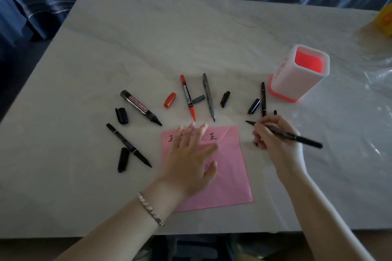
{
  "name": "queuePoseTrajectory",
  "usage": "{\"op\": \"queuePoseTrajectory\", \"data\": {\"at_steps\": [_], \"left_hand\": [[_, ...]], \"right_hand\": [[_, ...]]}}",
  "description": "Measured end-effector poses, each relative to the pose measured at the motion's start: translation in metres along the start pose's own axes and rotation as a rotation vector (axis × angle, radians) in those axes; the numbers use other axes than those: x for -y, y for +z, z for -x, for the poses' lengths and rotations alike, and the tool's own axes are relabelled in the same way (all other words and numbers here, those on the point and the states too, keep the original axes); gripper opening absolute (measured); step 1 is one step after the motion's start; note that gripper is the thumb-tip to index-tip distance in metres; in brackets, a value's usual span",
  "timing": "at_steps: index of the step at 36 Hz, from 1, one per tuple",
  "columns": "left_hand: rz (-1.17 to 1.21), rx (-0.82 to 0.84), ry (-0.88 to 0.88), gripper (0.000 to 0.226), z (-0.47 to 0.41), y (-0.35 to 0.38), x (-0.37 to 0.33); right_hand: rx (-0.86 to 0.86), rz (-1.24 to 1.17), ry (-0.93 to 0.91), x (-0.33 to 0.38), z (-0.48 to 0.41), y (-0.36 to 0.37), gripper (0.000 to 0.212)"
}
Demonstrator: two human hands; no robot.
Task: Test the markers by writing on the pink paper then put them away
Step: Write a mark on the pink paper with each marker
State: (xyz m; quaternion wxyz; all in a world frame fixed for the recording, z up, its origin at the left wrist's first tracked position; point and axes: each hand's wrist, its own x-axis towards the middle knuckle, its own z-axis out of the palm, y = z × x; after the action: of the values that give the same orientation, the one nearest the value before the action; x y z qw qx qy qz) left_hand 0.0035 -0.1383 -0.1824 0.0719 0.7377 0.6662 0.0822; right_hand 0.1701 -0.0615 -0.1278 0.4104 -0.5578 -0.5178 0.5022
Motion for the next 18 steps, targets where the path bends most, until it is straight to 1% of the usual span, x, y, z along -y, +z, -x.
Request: {"op": "queuePoseTrajectory", "data": {"at_steps": [5,11,15,18], "left_hand": [[-0.001,0.062,0.046,0.049,-0.007,0.001,-0.004],[0.002,0.075,0.051,0.050,-0.002,0.002,-0.001],[-0.002,0.102,0.038,0.051,0.004,0.002,0.001],[-0.012,0.067,0.046,0.048,0.005,0.005,0.000]], "right_hand": [[-0.002,-0.051,0.015,-0.020,0.012,0.010,0.018],[-0.039,-0.063,-0.023,-0.024,0.013,0.027,0.016],[-0.082,-0.047,-0.031,-0.028,0.011,0.041,0.027],[-0.157,0.043,-0.033,-0.034,0.005,0.049,0.036]]}}
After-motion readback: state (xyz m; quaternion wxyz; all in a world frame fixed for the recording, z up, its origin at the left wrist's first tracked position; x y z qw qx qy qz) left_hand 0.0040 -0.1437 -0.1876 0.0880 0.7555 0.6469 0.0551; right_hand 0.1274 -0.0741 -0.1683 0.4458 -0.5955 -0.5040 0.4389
